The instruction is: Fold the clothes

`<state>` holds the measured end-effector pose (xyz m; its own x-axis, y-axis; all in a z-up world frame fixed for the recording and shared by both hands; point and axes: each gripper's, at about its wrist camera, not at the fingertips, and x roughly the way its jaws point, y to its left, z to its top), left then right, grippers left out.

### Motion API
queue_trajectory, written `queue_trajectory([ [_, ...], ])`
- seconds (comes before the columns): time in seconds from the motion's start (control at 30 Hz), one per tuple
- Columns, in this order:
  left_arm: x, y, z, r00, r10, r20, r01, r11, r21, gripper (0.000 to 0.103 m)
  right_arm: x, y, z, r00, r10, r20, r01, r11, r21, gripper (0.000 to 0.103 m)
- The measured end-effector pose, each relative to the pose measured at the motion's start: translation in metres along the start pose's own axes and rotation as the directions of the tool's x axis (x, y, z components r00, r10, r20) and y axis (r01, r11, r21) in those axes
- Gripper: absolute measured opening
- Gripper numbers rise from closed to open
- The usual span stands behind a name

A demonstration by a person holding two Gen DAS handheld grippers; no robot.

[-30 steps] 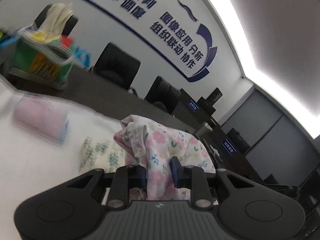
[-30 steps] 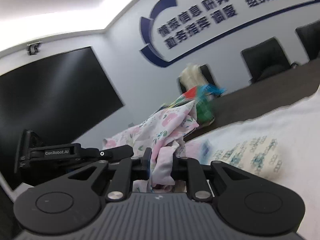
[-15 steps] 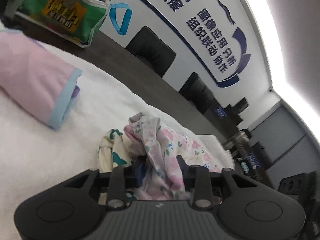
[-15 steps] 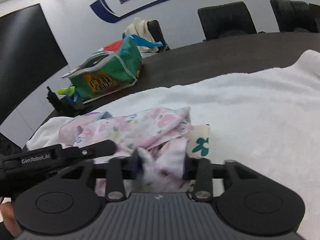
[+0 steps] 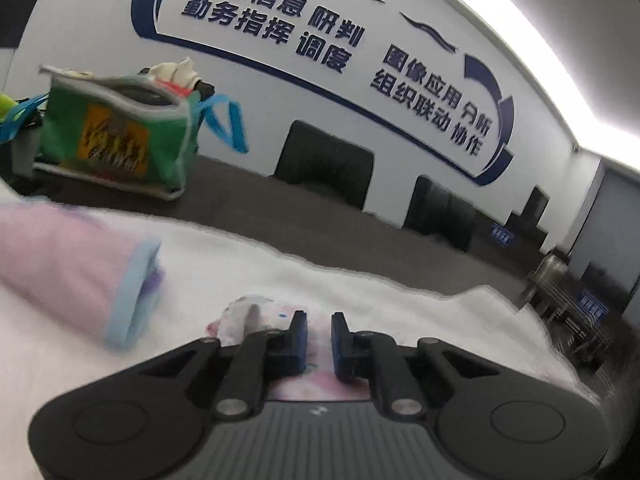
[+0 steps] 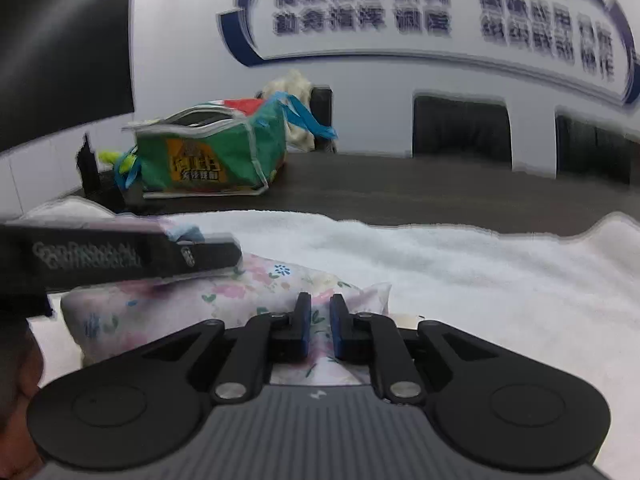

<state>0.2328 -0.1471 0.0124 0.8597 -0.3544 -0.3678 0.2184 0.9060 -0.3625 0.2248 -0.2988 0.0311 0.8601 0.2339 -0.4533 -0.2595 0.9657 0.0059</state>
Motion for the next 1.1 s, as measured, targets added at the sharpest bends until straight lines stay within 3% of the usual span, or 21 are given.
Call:
queue_trajectory([
  [0.07, -0.004, 0.002, -0.005, 1.0, 0.004, 0.016, -0.005, 1.0, 0.011, 0.012, -0.005, 0.004, 0.008, 1.0, 0.016, -0.022, -0.016, 1.0, -0.015, 0.012],
  [0.23, 0.001, 0.015, 0.006, 0.999, -0.032, -0.031, 0.031, 0.998, -0.046, 0.012, -0.027, -0.019, 0.02, 0.993, 0.11, 0.044, -0.114, 0.986, 0.12, 0.014],
  [0.4, -0.005, 0.023, 0.029, 0.996, -0.056, -0.07, 0.049, 0.993, -0.107, 0.013, -0.039, -0.011, 0.019, 0.995, 0.098, -0.008, -0.096, 0.99, 0.108, 0.014],
  [0.43, -0.014, 0.022, 0.036, 0.997, -0.049, -0.067, 0.041, 0.993, -0.112, 0.019, -0.042, -0.009, 0.019, 0.995, 0.095, -0.017, -0.093, 0.99, 0.106, 0.014],
  [0.5, -0.043, 0.018, 0.048, 0.998, -0.05, -0.05, 0.045, 0.995, -0.094, 0.03, -0.079, -0.009, 0.031, 0.995, 0.084, 0.059, -0.09, 0.989, 0.118, 0.02],
  [0.57, -0.086, 0.013, 0.057, 0.997, -0.071, -0.025, 0.07, 0.997, -0.038, 0.046, -0.12, -0.002, 0.039, 0.99, 0.059, 0.129, -0.072, 0.992, 0.099, 0.046],
  [0.63, -0.136, 0.012, 0.057, 0.997, -0.072, -0.012, 0.073, 0.997, 0.039, 0.058, -0.159, 0.011, 0.038, 0.985, 0.043, 0.167, -0.056, 0.996, 0.075, 0.055],
  [0.7, -0.182, 0.014, 0.047, 0.999, -0.033, -0.016, 0.035, 0.99, 0.136, 0.073, -0.19, 0.028, 0.028, 0.986, 0.043, 0.163, -0.054, 0.997, 0.06, 0.065],
  [0.73, -0.203, 0.018, 0.037, 1.0, 0.004, -0.028, 0.002, 0.983, 0.183, 0.084, -0.197, 0.038, 0.016, 0.989, 0.052, 0.139, -0.061, 0.996, 0.066, 0.078],
  [0.77, -0.219, 0.025, 0.024, 0.998, 0.042, -0.045, -0.031, 0.978, 0.208, 0.089, -0.204, 0.049, 0.004, 0.992, 0.06, 0.114, -0.069, 0.995, 0.072, 0.088],
  [0.83, -0.242, 0.042, -0.004, 0.989, 0.121, -0.084, -0.1, 0.969, 0.226, 0.089, -0.211, 0.07, -0.022, 0.995, 0.084, 0.055, -0.088, 0.993, 0.078, 0.091],
  [1.0, -0.256, 0.085, -0.056, 0.946, 0.279, -0.165, -0.239, 0.944, 0.227, 0.089, -0.19, 0.12, -0.086, 0.987, 0.12, -0.104, -0.104, 0.984, 0.143, 0.098],
  [1.1, -0.256, 0.1, -0.063, 0.932, 0.321, -0.17, -0.285, 0.936, 0.208, 0.089, -0.175, 0.136, -0.101, 0.984, 0.067, -0.165, -0.037, 0.983, 0.178, 0.101],
])
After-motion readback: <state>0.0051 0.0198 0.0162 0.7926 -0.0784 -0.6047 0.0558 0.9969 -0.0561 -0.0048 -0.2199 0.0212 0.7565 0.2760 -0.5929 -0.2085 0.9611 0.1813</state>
